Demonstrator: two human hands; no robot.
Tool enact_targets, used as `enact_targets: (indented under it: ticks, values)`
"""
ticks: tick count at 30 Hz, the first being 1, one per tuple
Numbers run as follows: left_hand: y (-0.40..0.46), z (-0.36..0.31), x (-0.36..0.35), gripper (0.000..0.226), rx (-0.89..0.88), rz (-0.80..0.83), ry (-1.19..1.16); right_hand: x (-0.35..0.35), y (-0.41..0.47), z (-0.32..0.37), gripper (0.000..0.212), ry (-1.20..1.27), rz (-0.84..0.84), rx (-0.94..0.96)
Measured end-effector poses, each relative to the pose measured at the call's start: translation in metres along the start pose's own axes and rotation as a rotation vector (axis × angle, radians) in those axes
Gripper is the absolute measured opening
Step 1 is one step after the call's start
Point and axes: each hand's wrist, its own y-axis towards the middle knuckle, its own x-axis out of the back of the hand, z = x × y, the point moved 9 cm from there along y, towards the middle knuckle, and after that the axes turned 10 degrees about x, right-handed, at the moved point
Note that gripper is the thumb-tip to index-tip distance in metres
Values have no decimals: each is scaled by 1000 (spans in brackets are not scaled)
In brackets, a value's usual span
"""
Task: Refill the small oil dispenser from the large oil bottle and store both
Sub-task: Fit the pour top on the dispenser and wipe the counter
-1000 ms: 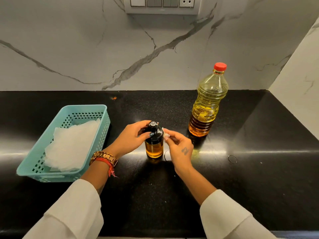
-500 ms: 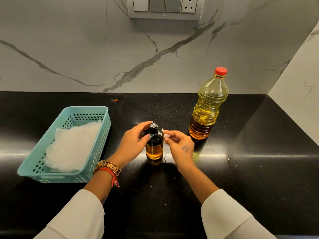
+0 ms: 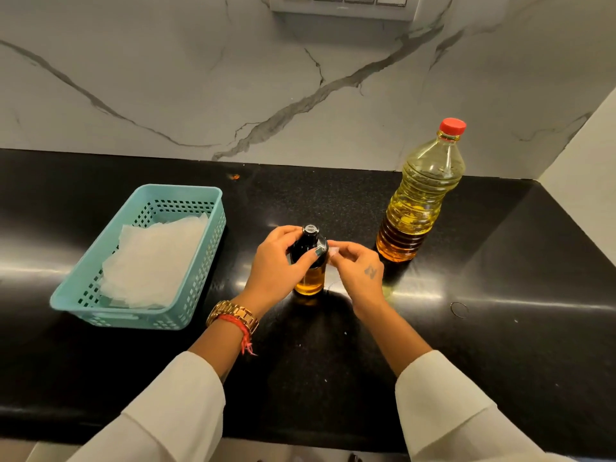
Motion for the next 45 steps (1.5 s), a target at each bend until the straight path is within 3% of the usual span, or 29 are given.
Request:
enact_targets:
  ticks: [4, 8, 12, 19, 24, 30, 35, 38, 45]
  values:
    - [1, 1, 1, 40, 8, -40, -9, 3, -21, -17, 9, 44, -74, 34]
    - [5, 4, 3, 32, 22, -44, -24, -5, -17, -44, 13, 74, -60, -123]
    - [10, 4, 2, 31, 32, -13, -18, -3, 7, -22, 21, -89, 1, -62]
    - [15, 7, -3, 31, 41, 155, -61, 7, -19, 5, 25, -2, -55, 77]
    - [19, 6, -9, 34, 75, 337, -90, 2, -29, -29, 22, -29, -48, -42]
    - [22, 6, -11, 36, 81, 436, -61, -2, 12, -23, 21, -177, 87, -104]
    - [22, 3, -10, 35, 43, 404, -40, 6, -4, -1, 25, -37, 0, 26]
    - [22, 6, -7, 34, 56, 361, -20, 4, -25, -22, 26, 44, -16, -8]
    - [22, 5, -2, 34, 63, 351, -17, -2, 7, -24, 22, -129, 53, -49]
